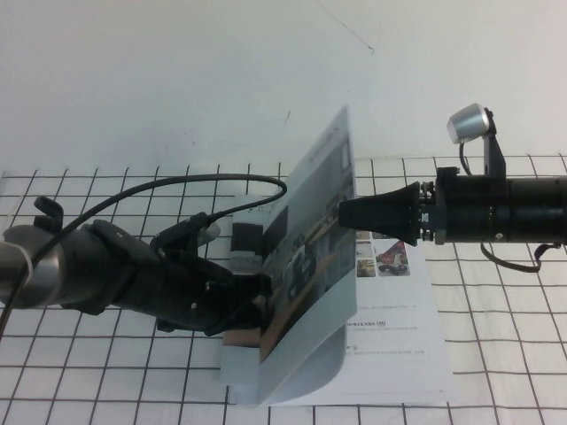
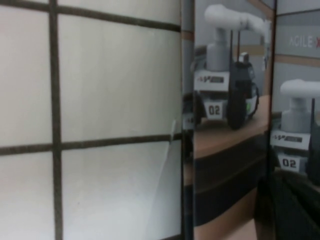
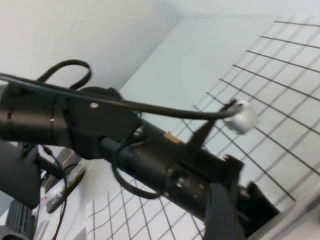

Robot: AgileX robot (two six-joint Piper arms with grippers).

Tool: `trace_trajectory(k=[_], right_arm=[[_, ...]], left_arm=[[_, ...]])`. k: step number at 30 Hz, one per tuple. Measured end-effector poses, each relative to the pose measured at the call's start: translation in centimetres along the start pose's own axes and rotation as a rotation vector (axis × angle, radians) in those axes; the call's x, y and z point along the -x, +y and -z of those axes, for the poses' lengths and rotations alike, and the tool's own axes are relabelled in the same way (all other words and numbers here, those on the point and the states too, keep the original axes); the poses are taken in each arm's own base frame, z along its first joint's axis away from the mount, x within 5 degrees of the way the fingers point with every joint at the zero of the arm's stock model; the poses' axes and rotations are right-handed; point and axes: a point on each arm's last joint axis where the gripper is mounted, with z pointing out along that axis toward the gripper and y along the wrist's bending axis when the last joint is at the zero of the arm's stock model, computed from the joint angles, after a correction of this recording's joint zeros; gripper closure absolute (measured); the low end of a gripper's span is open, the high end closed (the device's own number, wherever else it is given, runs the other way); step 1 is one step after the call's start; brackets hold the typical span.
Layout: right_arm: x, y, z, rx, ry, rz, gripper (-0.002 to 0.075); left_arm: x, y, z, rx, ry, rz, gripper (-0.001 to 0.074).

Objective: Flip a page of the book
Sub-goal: Open the closed book

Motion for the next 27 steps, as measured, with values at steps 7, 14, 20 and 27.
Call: trace_trajectory(k=[7,14,20,27], right_arm=[[-0.1,2.1,-3.1,0.082,0.048,0.038,0.0328],[-0.5,2.8,-4.0,0.113,0.066,0.043,0.0328],[0.7,3.9,-5.2,0.145,0.074,0.097,0.0328],[2.1,5.8,-7.0,0.205,0.088,0.177,0.0328]], left_arm=[[0.0,0.0,0.0,-0.001,0.002,0.000,0.0738],[0.0,0.0,0.0,-0.001,0.002,0.000,0.0738],[0.0,0.0,0.0,-0.002,0.003,0.000,0.0738],[-0.1,0.0,0.0,-0.005,0.006,0.000,0.0738]])
